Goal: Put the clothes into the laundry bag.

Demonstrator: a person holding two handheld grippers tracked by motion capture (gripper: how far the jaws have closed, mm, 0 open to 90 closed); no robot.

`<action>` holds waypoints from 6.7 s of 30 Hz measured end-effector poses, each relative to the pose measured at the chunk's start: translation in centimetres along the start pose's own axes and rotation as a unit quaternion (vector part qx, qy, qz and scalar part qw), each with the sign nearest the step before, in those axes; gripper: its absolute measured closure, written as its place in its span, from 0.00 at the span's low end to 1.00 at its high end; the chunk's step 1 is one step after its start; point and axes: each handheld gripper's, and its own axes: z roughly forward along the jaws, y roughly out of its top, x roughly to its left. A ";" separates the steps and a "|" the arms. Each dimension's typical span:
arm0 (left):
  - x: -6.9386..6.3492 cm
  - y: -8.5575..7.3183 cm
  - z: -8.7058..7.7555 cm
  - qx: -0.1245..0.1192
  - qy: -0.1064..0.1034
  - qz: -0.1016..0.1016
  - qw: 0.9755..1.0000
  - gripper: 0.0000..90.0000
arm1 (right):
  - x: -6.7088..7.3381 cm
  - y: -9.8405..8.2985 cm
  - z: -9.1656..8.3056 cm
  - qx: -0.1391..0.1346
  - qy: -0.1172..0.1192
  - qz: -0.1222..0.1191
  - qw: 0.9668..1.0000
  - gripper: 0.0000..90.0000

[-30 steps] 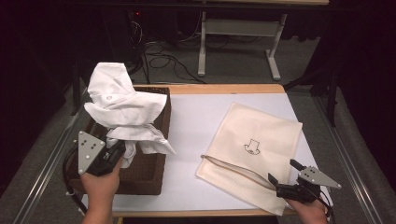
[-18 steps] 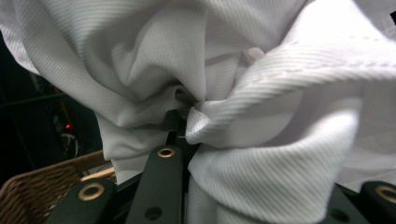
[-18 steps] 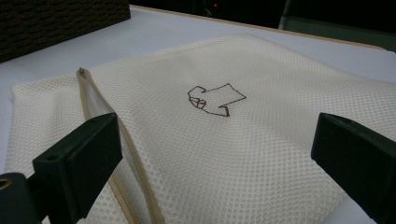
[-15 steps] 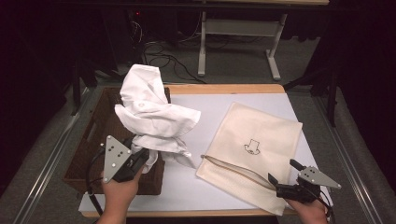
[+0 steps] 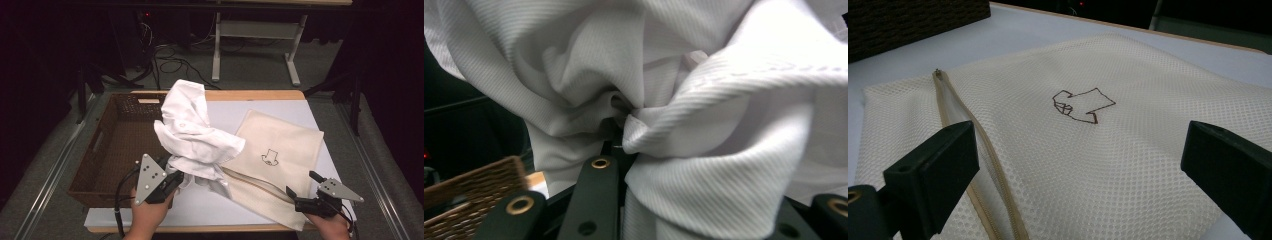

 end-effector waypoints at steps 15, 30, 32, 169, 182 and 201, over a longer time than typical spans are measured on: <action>-4.8 -3.7 2.6 0.030 -0.059 0.000 0.998 0.79 | 0.4 0.1 0.3 0.000 0.008 -0.005 1.000 0.04; -5.1 -5.9 0.7 0.054 -0.047 -0.006 0.997 0.79 | 1.7 0.6 1.1 0.012 0.038 -0.015 0.999 0.17; -5.0 -6.3 0.9 0.063 -0.047 -0.012 0.997 0.79 | 2.1 0.7 1.6 0.018 0.043 -0.021 0.999 0.19; -10.9 -9.1 10.7 0.168 -0.122 -0.027 0.978 0.39 | 4.8 5.9 3.4 -0.040 0.079 -0.035 0.995 0.98; -6.9 -9.9 7.6 0.165 -0.080 -0.063 0.981 0.19 | 4.8 5.8 3.3 -0.038 0.076 -0.037 0.996 0.98; -8.1 -7.3 12.5 0.155 -0.125 -0.075 0.977 0.91 | 4.9 5.8 3.6 -0.035 0.079 -0.037 0.996 0.98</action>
